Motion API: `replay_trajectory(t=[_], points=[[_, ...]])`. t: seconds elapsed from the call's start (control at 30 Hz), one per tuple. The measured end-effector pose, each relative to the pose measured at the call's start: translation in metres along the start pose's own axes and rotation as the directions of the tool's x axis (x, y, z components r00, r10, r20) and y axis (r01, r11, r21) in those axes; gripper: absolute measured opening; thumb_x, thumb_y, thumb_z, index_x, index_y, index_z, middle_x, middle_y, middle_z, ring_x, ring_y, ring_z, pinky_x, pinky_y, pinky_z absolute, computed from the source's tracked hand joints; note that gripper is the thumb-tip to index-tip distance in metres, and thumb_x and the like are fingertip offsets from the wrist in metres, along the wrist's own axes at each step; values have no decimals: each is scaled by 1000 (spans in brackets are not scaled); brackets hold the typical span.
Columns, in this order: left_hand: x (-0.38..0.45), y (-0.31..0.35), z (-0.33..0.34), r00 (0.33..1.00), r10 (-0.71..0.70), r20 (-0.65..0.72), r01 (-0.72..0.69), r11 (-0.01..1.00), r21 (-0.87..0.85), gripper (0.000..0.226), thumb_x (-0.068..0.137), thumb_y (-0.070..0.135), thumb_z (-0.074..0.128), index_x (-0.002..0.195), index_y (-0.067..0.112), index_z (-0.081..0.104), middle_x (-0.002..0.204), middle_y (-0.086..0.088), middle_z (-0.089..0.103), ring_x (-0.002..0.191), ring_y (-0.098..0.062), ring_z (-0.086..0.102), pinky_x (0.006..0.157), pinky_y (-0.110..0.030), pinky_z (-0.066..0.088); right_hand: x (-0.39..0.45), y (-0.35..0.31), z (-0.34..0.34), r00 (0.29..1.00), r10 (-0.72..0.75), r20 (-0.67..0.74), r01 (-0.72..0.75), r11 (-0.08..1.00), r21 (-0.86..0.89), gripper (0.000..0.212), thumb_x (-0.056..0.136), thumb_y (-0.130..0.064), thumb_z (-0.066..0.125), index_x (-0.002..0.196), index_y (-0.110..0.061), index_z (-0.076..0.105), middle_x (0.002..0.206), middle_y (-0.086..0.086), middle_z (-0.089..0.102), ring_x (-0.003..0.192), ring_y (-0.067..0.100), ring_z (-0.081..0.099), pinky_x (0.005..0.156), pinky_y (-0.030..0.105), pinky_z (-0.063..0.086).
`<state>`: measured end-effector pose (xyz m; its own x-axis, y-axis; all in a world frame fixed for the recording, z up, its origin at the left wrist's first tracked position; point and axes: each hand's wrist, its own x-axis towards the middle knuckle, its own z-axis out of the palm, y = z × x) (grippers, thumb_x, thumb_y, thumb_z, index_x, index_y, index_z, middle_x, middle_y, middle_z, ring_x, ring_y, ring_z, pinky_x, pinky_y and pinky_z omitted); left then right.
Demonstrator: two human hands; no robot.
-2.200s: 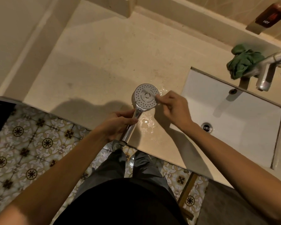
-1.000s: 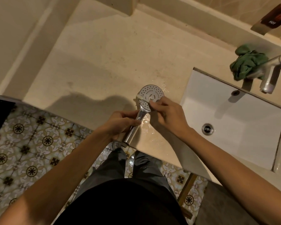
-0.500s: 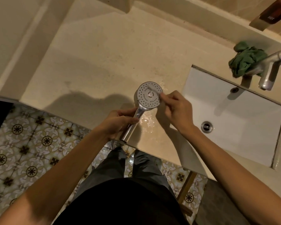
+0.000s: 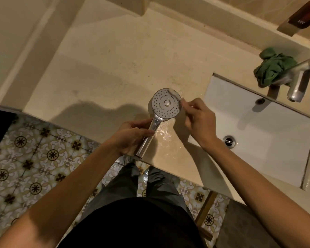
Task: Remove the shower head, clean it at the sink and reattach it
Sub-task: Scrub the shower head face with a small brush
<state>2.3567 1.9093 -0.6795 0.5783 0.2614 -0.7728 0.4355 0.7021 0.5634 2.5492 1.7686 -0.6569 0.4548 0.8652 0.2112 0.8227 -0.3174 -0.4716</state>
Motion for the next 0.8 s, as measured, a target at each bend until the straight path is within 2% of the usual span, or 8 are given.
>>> replay_trajectory(t=[0.1,0.2,0.23,0.33,0.5,0.57,0.67,0.8], points=[[0,-1,-1,1000,-21,-4,21,1000,-13,44,84,-7,67,119,20,74,115,-7,76,103,-24,71,80,-33,61,-10,-9,3,983,-131,132,129,991,23,26,92,-5,67,116,-6,78,85,13,69,64,31,67,48,39,56],[0,0,-1,1000,-13,3,13,999,-34,44,85,-7,66,121,17,72,112,-5,77,95,-19,73,74,-28,61,-6,-2,4,998,52,29,-53,998,38,35,87,5,70,120,-6,77,86,14,69,63,31,65,50,38,55],[0,1,-1,1000,-9,6,10,999,-35,44,85,-7,65,123,16,71,110,-4,78,91,-17,73,72,-27,61,-7,-5,6,999,47,24,-48,998,48,32,88,4,69,117,-6,78,85,14,68,62,30,64,50,36,54],[-1,3,2,1000,6,10,-6,999,-36,44,87,-9,63,124,14,70,106,-2,78,86,-14,73,69,-24,60,-22,-19,10,989,-103,108,97,994,54,21,93,-8,66,110,-7,78,82,10,66,62,30,64,49,36,55],[1,13,7,999,35,-19,-36,999,-29,46,84,-10,67,122,15,71,112,-3,77,99,-20,69,91,-36,58,-9,8,9,994,19,-111,-12,998,58,47,80,15,67,121,-6,75,88,15,71,63,28,66,54,34,56],[1,14,9,999,38,-11,-38,999,-18,46,83,-10,67,120,17,72,110,-2,78,99,-19,69,91,-36,58,-7,10,8,993,10,-115,-6,1000,29,45,82,13,68,121,-7,76,89,14,71,64,28,66,53,39,57],[1,11,7,999,39,-9,-38,999,12,46,82,-9,69,114,24,75,107,2,78,100,-19,69,84,-34,58,4,23,5,977,157,-142,-150,987,57,40,84,9,67,119,-8,77,89,15,70,65,29,65,54,46,56],[-1,3,-1,1000,2,-7,-2,1000,6,45,84,-8,68,118,21,74,111,-3,78,98,-20,71,75,-29,60,-2,16,4,1000,-15,-11,16,999,31,47,80,12,68,122,-9,75,88,14,68,63,29,64,51,43,56]])
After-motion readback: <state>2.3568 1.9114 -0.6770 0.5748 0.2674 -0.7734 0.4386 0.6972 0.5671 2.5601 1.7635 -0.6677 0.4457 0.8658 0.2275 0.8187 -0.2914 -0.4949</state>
